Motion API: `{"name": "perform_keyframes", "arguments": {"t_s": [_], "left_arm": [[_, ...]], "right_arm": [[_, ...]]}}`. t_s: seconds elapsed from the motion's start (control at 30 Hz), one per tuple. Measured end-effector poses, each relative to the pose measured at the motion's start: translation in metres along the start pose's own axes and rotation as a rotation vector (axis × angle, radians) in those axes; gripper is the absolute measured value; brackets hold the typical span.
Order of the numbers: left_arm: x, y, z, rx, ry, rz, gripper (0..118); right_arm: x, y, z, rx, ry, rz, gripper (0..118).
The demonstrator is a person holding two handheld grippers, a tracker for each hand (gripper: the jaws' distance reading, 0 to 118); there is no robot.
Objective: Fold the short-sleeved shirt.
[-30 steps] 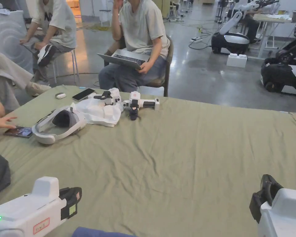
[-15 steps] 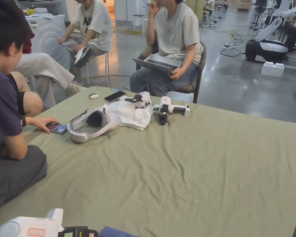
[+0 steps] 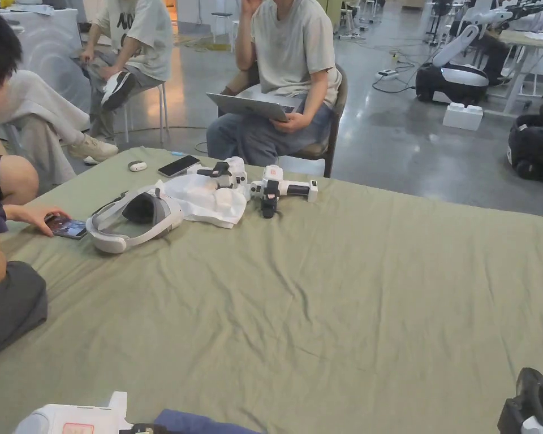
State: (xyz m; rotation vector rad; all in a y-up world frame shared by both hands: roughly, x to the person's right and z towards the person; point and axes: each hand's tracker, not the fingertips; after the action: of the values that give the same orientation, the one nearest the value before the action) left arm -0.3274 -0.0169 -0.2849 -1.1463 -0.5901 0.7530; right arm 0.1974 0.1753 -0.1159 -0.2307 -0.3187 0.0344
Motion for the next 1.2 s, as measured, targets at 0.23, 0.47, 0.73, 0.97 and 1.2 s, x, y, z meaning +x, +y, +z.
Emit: {"name": "perform_keyframes", "arguments": {"t_s": [0.23, 0.47, 0.73, 0.97, 1.2], "left_arm": [[0.016, -0.004, 0.016, 0.053, -0.007, -0.055, 6], [0.061, 0.01, 0.04, 0.085, 0.014, -0.134, 5], [0.096, 0.032, 0.094, 0.161, 0.212, -0.205, 5], [0.138, 0.016, 0.108, 0.148, 0.415, -0.25, 5], [0.194, -0.014, 0.078, 0.106, 0.237, -0.23, 5]], "right_arm": [[0.005, -0.005, -0.001, -0.008, -0.001, -0.001, 0], [0.011, -0.008, -0.003, -0.019, 0.0, -0.008, 0], [0.019, -0.01, -0.004, -0.019, -0.003, -0.016, 0], [0.02, -0.012, -0.005, -0.023, 0.005, -0.023, 0], [0.019, -0.014, -0.005, -0.029, 0.016, -0.029, 0]]}}
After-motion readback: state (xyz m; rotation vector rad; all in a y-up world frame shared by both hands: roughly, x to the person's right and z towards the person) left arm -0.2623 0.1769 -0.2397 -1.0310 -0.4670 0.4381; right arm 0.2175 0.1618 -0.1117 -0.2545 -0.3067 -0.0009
